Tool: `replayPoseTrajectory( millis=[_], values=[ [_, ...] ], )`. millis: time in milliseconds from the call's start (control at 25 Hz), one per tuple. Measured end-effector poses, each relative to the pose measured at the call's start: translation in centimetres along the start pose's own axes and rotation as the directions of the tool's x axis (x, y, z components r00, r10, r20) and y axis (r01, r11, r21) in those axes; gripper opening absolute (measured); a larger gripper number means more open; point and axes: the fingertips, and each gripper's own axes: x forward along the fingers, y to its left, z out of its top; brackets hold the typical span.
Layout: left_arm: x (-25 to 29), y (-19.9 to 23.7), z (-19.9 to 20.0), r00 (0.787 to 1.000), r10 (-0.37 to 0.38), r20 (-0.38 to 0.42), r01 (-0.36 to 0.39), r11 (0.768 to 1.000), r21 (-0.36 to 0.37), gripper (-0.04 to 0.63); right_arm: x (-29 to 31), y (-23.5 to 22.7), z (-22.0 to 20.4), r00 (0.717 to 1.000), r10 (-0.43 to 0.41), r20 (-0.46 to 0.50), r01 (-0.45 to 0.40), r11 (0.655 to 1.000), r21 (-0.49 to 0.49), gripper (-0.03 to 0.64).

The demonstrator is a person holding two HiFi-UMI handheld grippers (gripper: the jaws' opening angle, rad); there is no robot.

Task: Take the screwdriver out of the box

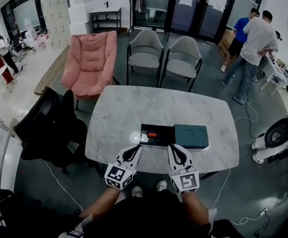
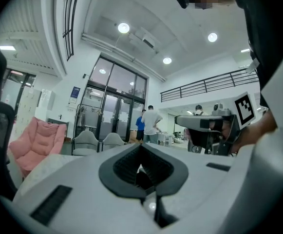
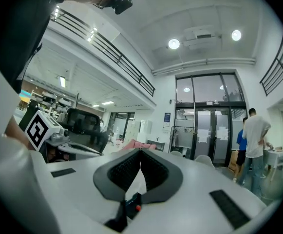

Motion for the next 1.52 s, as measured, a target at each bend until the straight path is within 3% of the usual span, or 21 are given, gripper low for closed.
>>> replayPoseTrajectory(
  millis=[760,880,1000,1080,1320,1520],
  values=[
    [10.8,2.2,-4.9,0.983,-0.036,-0.179,0.043,0.998,0.036,0.006,4.0,-9.3,-4.9,0.999,-0.025,-0.044,0.029,0.995,0.092,0.025],
    [12.4,2.2,-6.2,0.974,-0.075,-0.214,0.089,0.994,0.056,0.006,4.9,-10.3,-5.8,0.999,-0.024,-0.047,0.029,0.993,0.111,0.025],
    [13.9,1.6,-7.7,0.955,-0.14,-0.263,0.172,0.98,0.104,0.006,5.8,-11.1,-6.6,0.998,-0.011,-0.056,0.018,0.992,0.128,0.025],
    [14.8,1.5,-8.6,0.938,-0.144,-0.316,0.199,0.969,0.147,0.006,6.3,-11.7,-7.0,0.998,0.002,-0.062,0.006,0.991,0.136,0.025],
    [16.4,2.3,-11.6,0.884,-0.087,-0.46,0.245,0.923,0.296,0.006,8.1,-14.0,-7.6,0.998,0.035,-0.058,-0.028,0.992,0.122,0.025],
    [17.5,4.0,-14.3,0.832,-0.044,-0.553,0.281,0.892,0.353,0.006,8.6,-15.9,-8.7,0.998,0.023,-0.062,-0.014,0.99,0.143,0.025]
  ],
)
